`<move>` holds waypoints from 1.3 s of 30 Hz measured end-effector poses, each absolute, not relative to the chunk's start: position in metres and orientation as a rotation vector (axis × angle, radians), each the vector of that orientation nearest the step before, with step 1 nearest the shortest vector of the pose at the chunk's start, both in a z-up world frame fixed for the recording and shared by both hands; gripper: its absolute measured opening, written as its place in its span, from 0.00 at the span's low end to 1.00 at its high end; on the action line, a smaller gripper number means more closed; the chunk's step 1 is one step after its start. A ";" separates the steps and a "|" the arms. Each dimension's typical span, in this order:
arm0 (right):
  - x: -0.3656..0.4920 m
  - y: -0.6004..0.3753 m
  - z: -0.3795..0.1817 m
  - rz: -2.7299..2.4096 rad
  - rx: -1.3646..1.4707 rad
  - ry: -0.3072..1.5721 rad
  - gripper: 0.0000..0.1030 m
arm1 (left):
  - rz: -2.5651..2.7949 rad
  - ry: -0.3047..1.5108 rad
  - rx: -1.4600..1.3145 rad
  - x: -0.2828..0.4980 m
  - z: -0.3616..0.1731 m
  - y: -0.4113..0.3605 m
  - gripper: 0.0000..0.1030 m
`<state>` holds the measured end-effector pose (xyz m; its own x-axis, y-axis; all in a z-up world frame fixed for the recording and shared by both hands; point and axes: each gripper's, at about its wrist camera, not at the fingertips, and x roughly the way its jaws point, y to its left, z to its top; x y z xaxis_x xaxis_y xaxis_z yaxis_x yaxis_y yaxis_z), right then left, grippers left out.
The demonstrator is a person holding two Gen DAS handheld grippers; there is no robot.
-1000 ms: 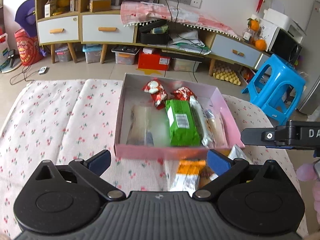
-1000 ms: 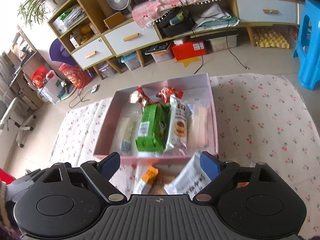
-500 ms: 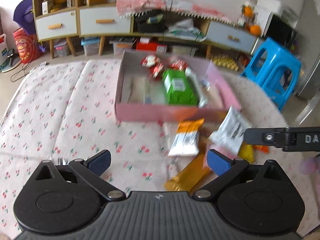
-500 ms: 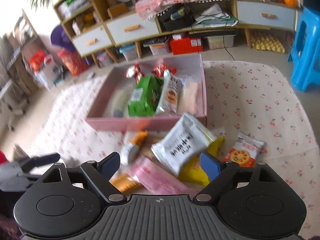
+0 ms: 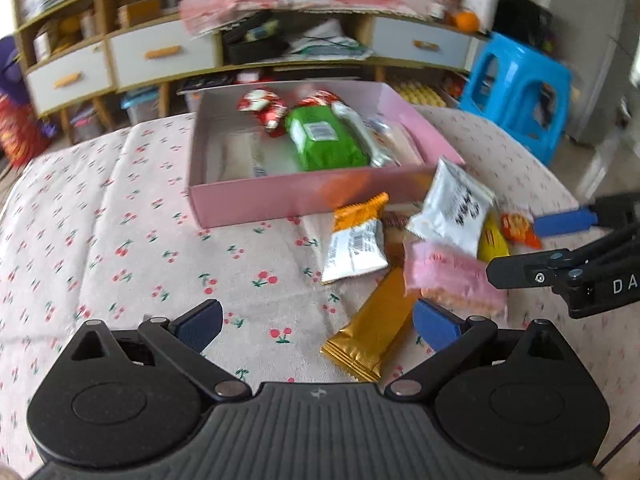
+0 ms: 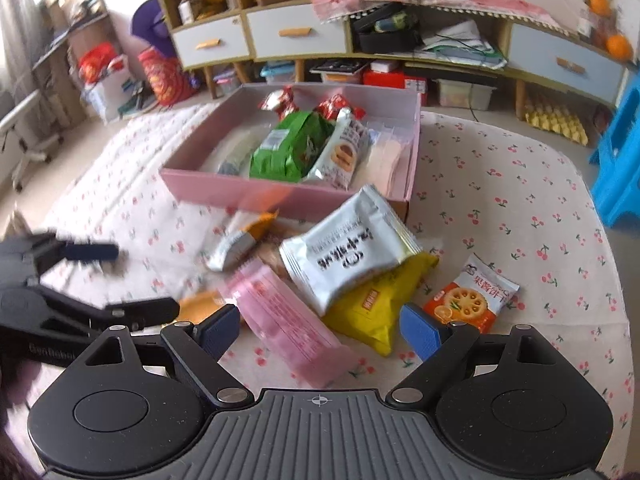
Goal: Organize snacks
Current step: 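Grasp the gold bar with the left gripper while the right grasps the pink packet, then carry the gold bar and pink packet with both grippers over the pink box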
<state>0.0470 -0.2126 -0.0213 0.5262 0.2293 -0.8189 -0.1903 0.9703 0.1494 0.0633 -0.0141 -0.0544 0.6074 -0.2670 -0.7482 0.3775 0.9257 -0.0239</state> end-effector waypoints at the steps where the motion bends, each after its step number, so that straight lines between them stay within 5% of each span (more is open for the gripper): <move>1: 0.045 -0.213 -0.024 0.266 0.023 0.984 0.86 | -0.395 0.833 0.157 0.063 -0.056 -0.015 0.96; 11: 0.042 -0.206 -0.045 0.396 -0.081 0.960 0.83 | -0.537 0.865 0.263 0.064 -0.072 -0.034 0.69; 17: 0.044 -0.203 -0.049 0.415 -0.106 0.961 0.64 | -0.553 0.867 0.281 0.064 -0.072 -0.039 0.53; 20: 0.044 -0.201 -0.050 0.434 -0.104 0.981 0.41 | -0.562 0.886 0.282 0.064 -0.072 -0.041 0.46; 25: 0.044 -0.197 -0.050 0.423 -0.115 1.013 0.35 | -0.564 0.908 0.292 0.062 -0.071 -0.044 0.30; 39: 0.035 -0.204 -0.045 0.346 0.014 1.172 0.40 | -0.503 1.033 0.219 0.047 -0.064 -0.030 0.31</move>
